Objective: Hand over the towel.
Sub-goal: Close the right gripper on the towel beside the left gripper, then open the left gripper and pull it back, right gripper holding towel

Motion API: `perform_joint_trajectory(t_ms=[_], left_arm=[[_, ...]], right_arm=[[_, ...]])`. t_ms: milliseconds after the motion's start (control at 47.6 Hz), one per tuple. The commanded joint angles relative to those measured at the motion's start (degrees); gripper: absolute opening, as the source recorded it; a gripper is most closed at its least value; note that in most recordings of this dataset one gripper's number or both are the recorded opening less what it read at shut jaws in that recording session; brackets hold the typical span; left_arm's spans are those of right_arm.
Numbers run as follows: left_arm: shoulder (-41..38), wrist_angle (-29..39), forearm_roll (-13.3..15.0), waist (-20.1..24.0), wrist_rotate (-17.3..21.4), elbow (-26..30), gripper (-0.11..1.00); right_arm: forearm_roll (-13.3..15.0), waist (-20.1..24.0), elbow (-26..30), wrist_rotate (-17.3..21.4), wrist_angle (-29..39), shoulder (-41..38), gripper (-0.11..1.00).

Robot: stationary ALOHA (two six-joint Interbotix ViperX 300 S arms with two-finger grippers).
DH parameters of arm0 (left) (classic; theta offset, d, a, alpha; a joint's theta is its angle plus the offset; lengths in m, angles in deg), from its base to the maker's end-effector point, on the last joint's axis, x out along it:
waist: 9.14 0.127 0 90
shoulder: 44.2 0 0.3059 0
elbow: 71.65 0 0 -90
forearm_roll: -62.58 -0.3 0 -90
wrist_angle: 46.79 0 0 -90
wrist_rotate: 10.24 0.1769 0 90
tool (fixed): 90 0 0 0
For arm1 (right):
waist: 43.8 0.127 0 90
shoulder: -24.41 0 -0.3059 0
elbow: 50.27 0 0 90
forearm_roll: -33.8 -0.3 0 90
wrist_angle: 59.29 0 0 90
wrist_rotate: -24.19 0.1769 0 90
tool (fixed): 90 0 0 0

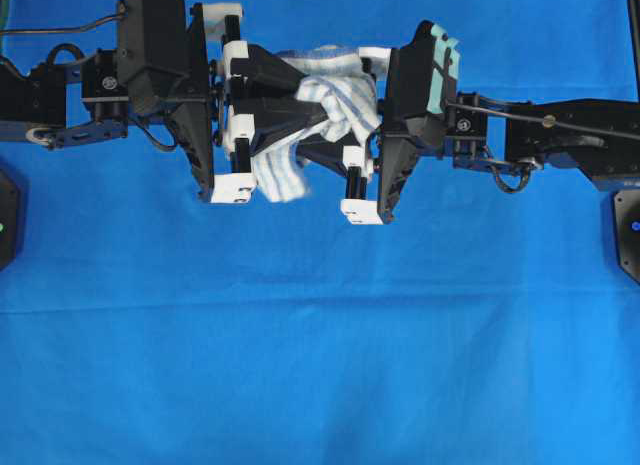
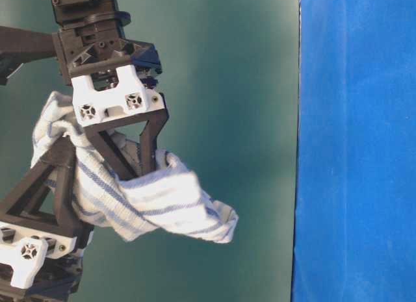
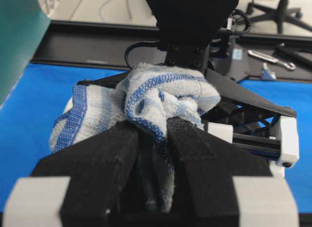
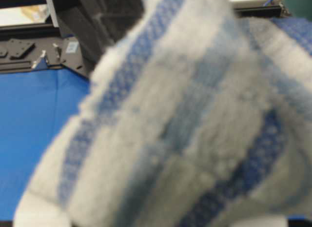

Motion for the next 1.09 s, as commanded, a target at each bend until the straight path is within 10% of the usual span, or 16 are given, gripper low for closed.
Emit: perform_joint_trajectory(t_ms=[0, 399, 714, 1071], left_arm=[[0.35, -0.79, 0.00, -0.18, 0.18, 1.05, 0.09], [-0.18, -0.88, 0.00, -0.18, -0.18, 1.14, 0.10], [2.20, -2.99, 0.09, -0.18, -0.35, -1.41, 0.90], [12.92, -4.66, 0.09, -0.18, -0.26, -10.81, 0.93]], right_arm=[[0.09, -0.09, 1.32, -0.09, 0.35, 0.62, 0.10], [0.09, -0.09, 0.79, -0.09, 0.79, 1.93, 0.10], [0.09, -0.09, -2.46, 0.00, 1.67, 6.42, 0.10], [0.09, -0.09, -11.60, 0.35, 2.37, 16.79, 0.10]])
